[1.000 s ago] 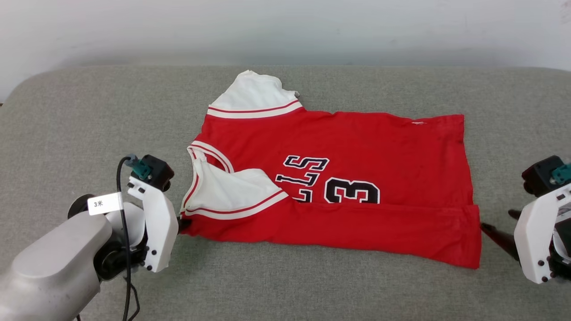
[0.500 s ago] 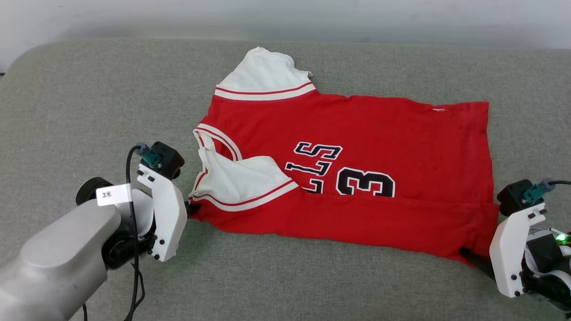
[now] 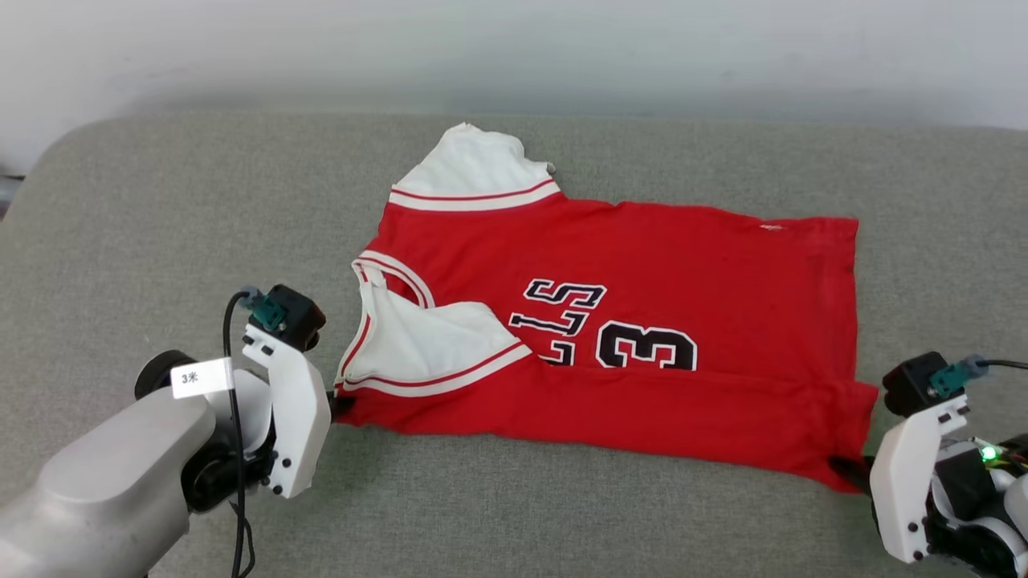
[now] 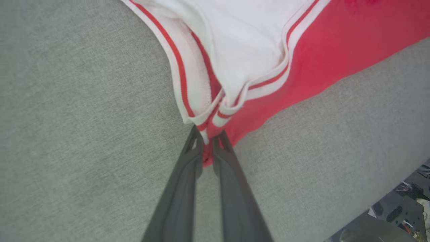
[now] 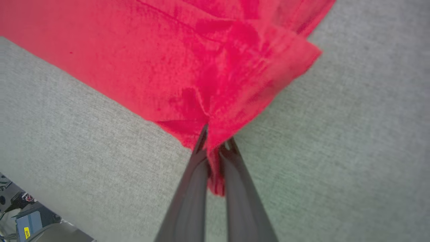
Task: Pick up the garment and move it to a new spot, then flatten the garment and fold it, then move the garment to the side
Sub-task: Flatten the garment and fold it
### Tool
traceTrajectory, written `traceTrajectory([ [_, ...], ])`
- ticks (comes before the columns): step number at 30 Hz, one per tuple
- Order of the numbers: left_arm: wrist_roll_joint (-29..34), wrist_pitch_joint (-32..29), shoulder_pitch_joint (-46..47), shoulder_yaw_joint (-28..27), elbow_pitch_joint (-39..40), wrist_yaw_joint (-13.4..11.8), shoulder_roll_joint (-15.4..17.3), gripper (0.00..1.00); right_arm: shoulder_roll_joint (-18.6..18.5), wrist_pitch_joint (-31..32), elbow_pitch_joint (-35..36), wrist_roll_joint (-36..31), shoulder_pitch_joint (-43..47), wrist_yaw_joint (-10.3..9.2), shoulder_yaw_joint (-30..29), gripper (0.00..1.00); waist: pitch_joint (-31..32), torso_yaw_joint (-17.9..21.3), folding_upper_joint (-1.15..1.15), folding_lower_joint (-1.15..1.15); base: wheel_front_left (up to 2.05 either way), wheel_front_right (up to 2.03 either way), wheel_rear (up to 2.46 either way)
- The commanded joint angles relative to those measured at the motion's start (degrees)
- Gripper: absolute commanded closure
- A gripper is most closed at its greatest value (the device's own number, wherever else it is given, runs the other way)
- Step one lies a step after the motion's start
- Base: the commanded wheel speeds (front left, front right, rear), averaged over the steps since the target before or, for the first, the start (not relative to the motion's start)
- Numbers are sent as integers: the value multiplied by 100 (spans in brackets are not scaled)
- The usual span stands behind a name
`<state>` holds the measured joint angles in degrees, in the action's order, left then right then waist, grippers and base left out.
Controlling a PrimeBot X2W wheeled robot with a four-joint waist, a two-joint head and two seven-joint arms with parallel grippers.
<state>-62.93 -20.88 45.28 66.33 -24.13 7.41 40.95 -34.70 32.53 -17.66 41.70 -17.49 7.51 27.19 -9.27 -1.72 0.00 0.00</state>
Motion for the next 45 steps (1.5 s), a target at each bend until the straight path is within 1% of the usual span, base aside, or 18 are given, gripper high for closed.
traceTrajectory([
  [1,-30,42,-90,22,6,2,31,100,-53,-27,8,44,92,-5,15,100,104,29,0,0,0,0,0],
  [7,-80,180,-376,76,199,-7,263,100,-318,-202,362,213,345,-5,-150,100,440,78,0,0,0,0,0],
  [11,-123,227,-643,115,459,-103,464,100,-495,-149,629,291,608,-5,-298,100,627,92,0,0,0,0,0],
  [15,-127,329,-995,200,791,-261,607,100,-638,-69,872,346,993,-6,-494,100,741,84,0,0,0,0,0],
  [19,-223,440,-1321,246,1064,-430,674,100,-644,42,1010,362,1395,-6,-721,100,751,71,0,0,0,0,0],
  [21,-255,485,-1447,264,1104,-499,682,100,-588,96,1011,328,1544,-6,-818,100,723,68,0,0,0,0,0],
  [28,-242,599,-1567,280,910,-559,570,100,-305,206,800,157,1716,-5,-936,100,589,40,0,0,0,0,0],
  [29,-232,622,-1564,274,861,-573,550,69,-262,183,760,138,1711,-6,-959,52,583,34,0,0,0,0,0],
  [30,-211,669,-1553,257,815,-604,531,0,-222,144,740,109,1701,-6,-988,0,582,31,0,0,0,0,0],
  [33,-198,730,-1531,231,767,-579,552,0,-127,-63,760,14,1692,-5,-1083,0,615,23,0,0,0,0,0],
  [36,-153,848,-1442,150,825,-630,663,0,-68,-365,903,-143,1691,-5,-1196,0,683,36,0,0,0,0,0],
  [39,-133,1031,-1330,-8,979,-716,756,0,52,-851,1098,-393,1631,-5,-1487,0,734,62,0,0,0,0,0],
  [41,-31,1250,-1173,-158,1059,-826,805,0,243,-1277,1206,-639,1539,-5,-1779,0,741,94,0,0,0,0,0],
  [43,148,1524,-1020,-293,1058,-951,837,0,530,-1702,1262,-949,1432,-4,-2119,0,718,155,0,0,0,0,0],
  [45,279,1690,-867,-366,1051,-999,793,0,816,-2144,1388,-1280,1354,-4,-2369,0,686,203,0,0,0,0,0],
])
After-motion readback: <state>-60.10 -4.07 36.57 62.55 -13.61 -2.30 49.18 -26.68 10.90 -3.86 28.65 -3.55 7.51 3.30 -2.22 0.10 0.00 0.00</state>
